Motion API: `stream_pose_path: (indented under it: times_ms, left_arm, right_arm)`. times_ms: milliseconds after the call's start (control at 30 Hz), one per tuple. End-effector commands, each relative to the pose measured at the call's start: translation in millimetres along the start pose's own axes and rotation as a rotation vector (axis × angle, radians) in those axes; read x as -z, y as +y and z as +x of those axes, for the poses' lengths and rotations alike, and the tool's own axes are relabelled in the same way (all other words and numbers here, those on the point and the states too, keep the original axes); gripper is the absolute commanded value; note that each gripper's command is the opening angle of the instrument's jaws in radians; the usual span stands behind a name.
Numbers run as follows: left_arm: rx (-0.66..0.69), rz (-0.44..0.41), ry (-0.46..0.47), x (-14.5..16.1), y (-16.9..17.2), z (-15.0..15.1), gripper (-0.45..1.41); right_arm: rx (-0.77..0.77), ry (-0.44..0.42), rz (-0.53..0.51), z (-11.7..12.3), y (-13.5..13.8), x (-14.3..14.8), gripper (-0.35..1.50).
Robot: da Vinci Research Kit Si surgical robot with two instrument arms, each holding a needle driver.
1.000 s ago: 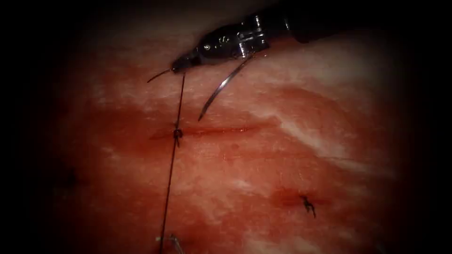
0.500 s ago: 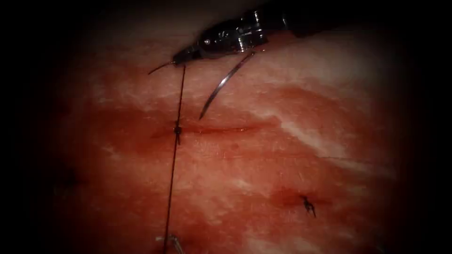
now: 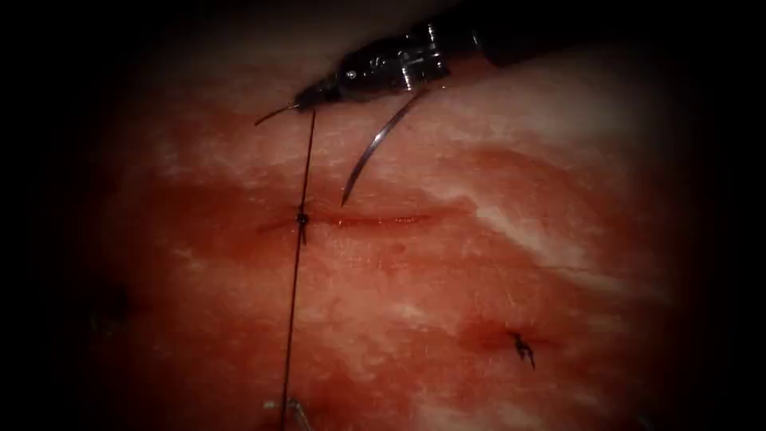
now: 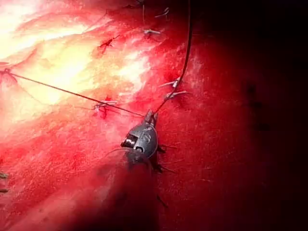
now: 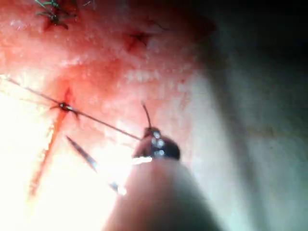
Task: Wound Closure
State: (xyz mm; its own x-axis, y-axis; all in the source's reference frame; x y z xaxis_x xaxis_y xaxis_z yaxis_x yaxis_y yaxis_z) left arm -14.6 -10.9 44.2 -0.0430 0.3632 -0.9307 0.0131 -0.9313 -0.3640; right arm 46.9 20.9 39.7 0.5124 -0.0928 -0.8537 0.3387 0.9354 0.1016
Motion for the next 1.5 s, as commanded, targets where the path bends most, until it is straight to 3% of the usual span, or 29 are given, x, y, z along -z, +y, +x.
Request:
stream_pose_path:
  times_ms: [33, 167, 200, 233, 267, 333, 367, 433, 533, 667, 733, 900, 1133, 1233, 1400, 1500]
  left_arm:
    - [0.023, -0.006, 0.003, 0.3, -0.2, 0.5, -0.45]
    - [-0.016, 0.017, -0.001, 1.5, -2.6, 3.3, -0.45]
    - [-0.031, 0.022, -0.002, 1.8, -3.4, 4.1, -0.45]
    - [-0.055, 0.034, -0.005, 2.4, -5.3, 5.9, -0.45]
    - [-0.064, 0.036, -0.005, 2.6, -6.1, 6.6, -0.45]
    - [-0.088, 0.048, -0.008, 3.2, -8.3, 8.1, -0.45]
    - [-0.096, 0.053, -0.010, 3.5, -9.3, 8.6, -0.45]
    - [-0.105, 0.056, -0.011, 3.8, -10.2, 9.1, -0.45]
    - [-0.122, 0.090, -0.012, 6.1, -15.7, 11.1, -0.45]
    - [-0.133, 0.107, -0.025, 7.7, -18.8, 11.6, -0.45]
    - [-0.146, 0.135, -0.046, 8.9, -21.9, 11.7, -0.45]
    - [-0.139, 0.158, -0.063, 9.7, -25.6, 10.9, -0.45]
    - [-0.137, 0.163, -0.065, 9.7, -28.3, 10.6, -0.45]
    - [-0.157, 0.171, -0.067, 9.5, -31.1, 10.6, -0.45]
    - [-0.160, 0.198, -0.084, 9.5, -36.2, 7.1, -0.45]
    - [-0.158, 0.217, -0.095, 9.3, -38.8, 3.2, -0.45]
  right_arm:
    - [-0.041, 0.055, 0.028, 0.8, -1.0, -1.2, -0.35]
    - [-0.092, 0.122, 0.025, 1.8, -2.3, -0.8, -0.35]
    - [-0.123, 0.133, 0.021, 2.0, -2.8, -0.8, 0.04]
    - [-0.171, 0.162, 0.003, 2.4, -3.4, -0.9, 0.57]
    - [-0.192, 0.175, -0.026, 2.6, -3.8, -0.9, 0.98]
    - [-0.210, 0.191, -0.072, 2.8, -4.1, -0.9, 1.26]
    - [-0.222, 0.201, -0.090, 2.8, -4.2, -0.7, 1.31]
    - [-0.230, 0.205, -0.102, 2.8, -4.4, -0.5, 1.33]
    - [-0.272, 0.195, -0.150, 2.1, -5.3, 1.2, 1.40]
    - [-0.306, 0.205, -0.199, 1.6, -6.2, 2.6, 1.43]
    - [-0.339, 0.230, -0.271, 1.9, -8.1, 3.1, 1.43]
    - [-0.341, 0.277, -0.282, 3.2, -11.0, 2.0, 1.35]
    - [-0.324, 0.293, -0.302, 3.3, -12.2, -0.8, 1.28]
    - [-0.327, 0.306, -0.300, 3.6, -12.9, -1.7, 1.28]
    - [-0.353, 0.343, -0.293, 4.6, -14.2, -1.2, 1.21]
    - [-0.363, 0.358, -0.292, 5.5, -14.9, -1.3, 1.18]
